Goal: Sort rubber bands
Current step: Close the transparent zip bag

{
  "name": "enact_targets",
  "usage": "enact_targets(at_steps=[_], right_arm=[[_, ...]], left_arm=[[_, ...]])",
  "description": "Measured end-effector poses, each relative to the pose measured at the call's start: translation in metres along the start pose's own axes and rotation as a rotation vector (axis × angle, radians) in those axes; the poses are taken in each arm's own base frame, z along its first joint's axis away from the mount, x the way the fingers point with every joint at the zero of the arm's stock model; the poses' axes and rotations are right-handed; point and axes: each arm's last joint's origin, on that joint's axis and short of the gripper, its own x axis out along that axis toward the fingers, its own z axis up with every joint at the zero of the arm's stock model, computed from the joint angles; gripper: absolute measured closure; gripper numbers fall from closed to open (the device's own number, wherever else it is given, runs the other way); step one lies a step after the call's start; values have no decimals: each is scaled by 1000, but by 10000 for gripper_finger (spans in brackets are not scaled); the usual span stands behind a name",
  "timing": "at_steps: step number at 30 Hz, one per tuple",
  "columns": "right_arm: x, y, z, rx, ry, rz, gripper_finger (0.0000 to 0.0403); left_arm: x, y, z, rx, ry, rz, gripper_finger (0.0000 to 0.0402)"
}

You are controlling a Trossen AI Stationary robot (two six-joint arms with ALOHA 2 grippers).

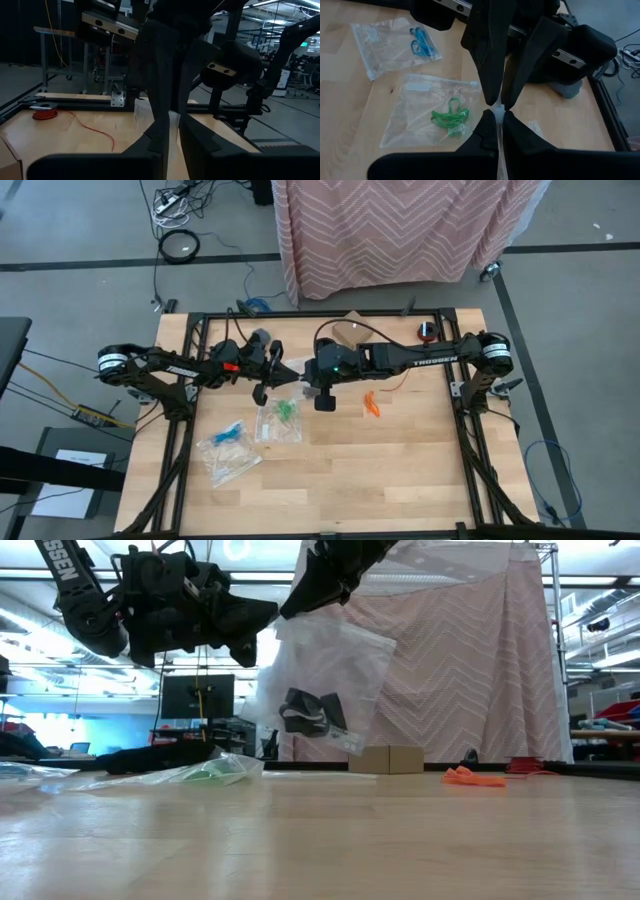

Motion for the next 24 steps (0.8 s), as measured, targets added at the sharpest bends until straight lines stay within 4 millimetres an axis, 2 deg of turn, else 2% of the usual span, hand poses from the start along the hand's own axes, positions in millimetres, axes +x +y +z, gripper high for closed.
enact_targets(at_steps=[4, 10, 24], right_arm=[[0, 0, 0, 0, 0, 0, 403], [0, 0, 0, 0, 1, -1, 403], [0, 1, -4, 6, 42, -25, 403]], left_arm=[[0, 0, 0, 0, 1, 0, 356], [0, 0, 0, 7, -2, -1, 395], [0, 2, -3, -11, 24, 35, 400]])
